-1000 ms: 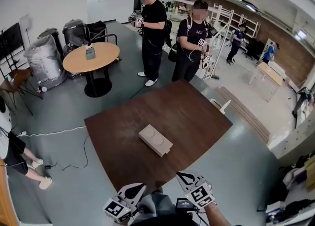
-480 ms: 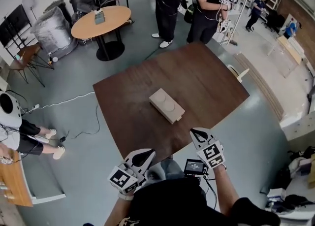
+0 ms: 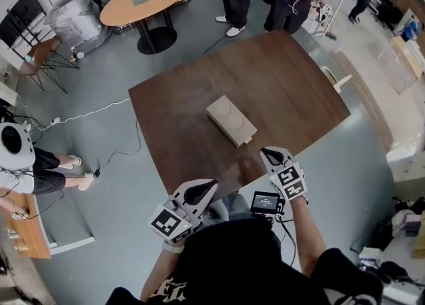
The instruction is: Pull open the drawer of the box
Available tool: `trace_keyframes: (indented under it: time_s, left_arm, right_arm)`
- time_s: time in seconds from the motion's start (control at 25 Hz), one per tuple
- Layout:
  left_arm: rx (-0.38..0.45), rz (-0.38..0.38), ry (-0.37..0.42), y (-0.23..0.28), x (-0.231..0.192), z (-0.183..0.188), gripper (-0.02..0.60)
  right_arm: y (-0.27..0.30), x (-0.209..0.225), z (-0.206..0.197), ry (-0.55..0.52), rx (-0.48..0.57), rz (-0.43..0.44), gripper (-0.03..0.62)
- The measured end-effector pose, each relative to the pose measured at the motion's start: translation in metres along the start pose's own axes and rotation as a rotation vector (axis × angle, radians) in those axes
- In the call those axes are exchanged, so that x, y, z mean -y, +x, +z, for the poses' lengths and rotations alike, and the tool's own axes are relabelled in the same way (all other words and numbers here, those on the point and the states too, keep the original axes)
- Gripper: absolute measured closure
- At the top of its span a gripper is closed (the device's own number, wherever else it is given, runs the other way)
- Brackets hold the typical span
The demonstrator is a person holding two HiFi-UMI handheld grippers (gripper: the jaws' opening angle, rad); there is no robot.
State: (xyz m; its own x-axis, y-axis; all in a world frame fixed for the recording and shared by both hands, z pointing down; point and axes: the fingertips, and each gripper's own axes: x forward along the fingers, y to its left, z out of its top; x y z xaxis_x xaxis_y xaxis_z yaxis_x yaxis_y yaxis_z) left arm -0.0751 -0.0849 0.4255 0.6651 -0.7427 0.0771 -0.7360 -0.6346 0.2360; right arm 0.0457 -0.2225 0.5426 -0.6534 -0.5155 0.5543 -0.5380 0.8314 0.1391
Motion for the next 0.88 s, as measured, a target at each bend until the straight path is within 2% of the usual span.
trace_keyframes:
  time_s: [0.24, 0.48, 0.8, 0.88]
  left_arm:
    - [-0.029, 0.040, -0.019, 0.010, -0.002, 0.000, 0.577]
    - [-0.056, 0.044, -0.015, 0.028, -0.014, -0.008, 0.577]
    - [-0.079, 0.078, -0.014, 0.037, -0.017, -0.008, 0.577]
    - [-0.085, 0.090, -0.018, 0.037, -0.019, -0.011, 0.577]
  right_arm:
    - [0.014, 0.009, -0.018, -0.001, -0.041, 0.069, 0.594]
    - [0.033, 0.033, -0.034, -0.013, -0.065, 0.099, 0.594]
    - [0.052, 0.041, -0.056, -0.123, -0.135, 0.195, 0.594]
    - [0.061, 0.045, -0.062, -0.124, -0.136, 0.207, 0.594]
